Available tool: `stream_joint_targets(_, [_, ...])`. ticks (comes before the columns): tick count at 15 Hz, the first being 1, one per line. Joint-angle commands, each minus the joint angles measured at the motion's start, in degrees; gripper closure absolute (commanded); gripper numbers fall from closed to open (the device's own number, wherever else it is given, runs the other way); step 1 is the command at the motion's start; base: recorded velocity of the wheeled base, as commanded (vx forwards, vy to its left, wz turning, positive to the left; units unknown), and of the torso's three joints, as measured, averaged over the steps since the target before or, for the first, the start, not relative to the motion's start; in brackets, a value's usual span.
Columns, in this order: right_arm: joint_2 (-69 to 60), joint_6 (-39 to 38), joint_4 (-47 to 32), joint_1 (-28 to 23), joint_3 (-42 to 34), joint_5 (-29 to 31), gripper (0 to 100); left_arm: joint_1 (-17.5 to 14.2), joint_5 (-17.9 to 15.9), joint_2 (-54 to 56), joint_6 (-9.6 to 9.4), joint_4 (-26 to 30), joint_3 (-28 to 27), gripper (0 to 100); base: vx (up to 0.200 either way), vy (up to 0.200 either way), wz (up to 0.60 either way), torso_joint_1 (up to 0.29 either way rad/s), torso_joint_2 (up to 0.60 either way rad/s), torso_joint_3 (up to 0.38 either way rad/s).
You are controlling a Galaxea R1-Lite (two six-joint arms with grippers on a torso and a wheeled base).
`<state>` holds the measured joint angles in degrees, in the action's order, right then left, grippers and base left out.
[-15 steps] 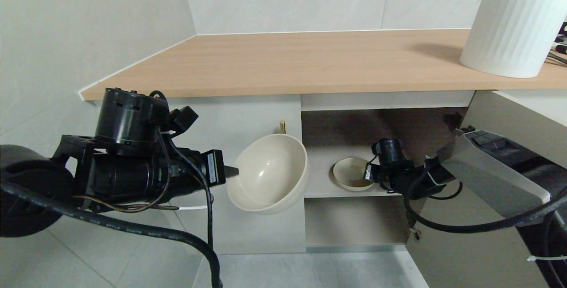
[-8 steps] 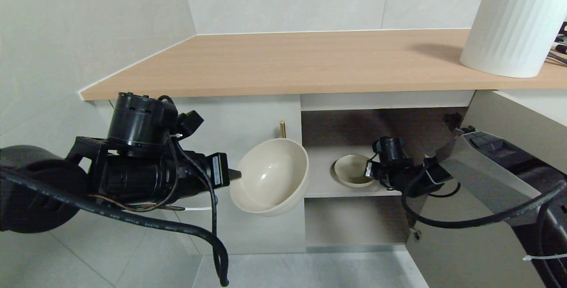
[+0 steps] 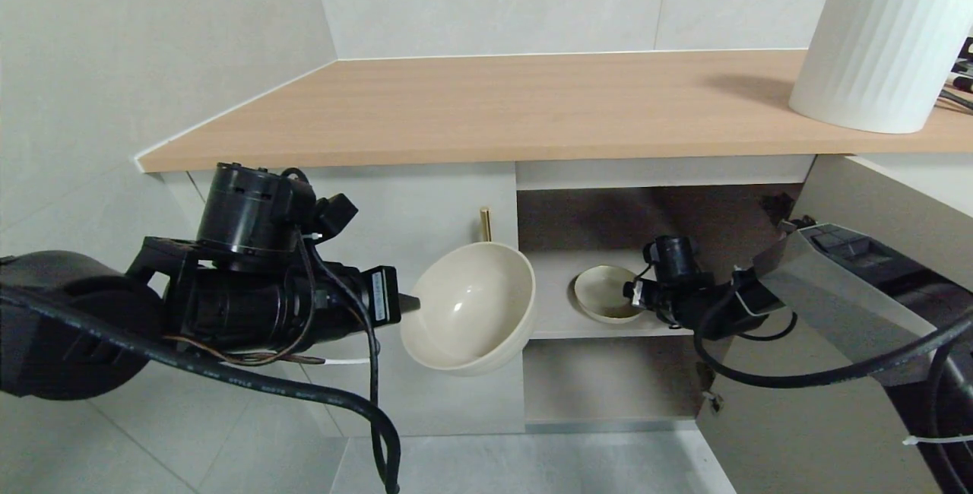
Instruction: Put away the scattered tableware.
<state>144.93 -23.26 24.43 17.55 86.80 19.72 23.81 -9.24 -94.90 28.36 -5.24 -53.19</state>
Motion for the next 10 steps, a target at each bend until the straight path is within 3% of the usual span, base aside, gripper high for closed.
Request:
stream_joint_targets(1, [-3.9, -0.3, 0.1, 0.0, -3.1, -0.1, 0, 1.9, 0.5, -1.6, 0.30, -0.1, 0.0, 100, 0.000, 0.000, 0.00, 0.000, 0.00, 0.000])
stream_joint_targets(2, [-5.4, -0.3, 0.1, 0.1, -4.5, -0.3, 0, 2.4, 0.7, -2.1, 0.38, -0.1, 0.0, 100, 0.000, 0.000, 0.00, 0.000, 0.00, 0.000])
stream_joint_targets(5, [-18.7, -0.2, 0.1, 3.5, -16.4, -5.3, 0, 5.8, 7.0, -8.2, 0.65, -0.1, -0.1, 100, 0.000, 0.000, 0.00, 0.000, 0.00, 0.000])
stream_joint_targets(8, [-28.3, 0.4, 0.0, 10.0, -24.4, -11.4, 0, 9.8, 16.7, -14.9, 0.56, -0.2, -1.0, 100, 0.000, 0.000, 0.00, 0.000, 0.00, 0.000])
stream_joint_targets(10, [-32.5, 0.7, -0.5, 14.0, -26.9, -11.8, 0, 11.1, 18.6, -17.5, 0.47, -0.2, -2.1, 100, 0.000, 0.000, 0.00, 0.000, 0.00, 0.000])
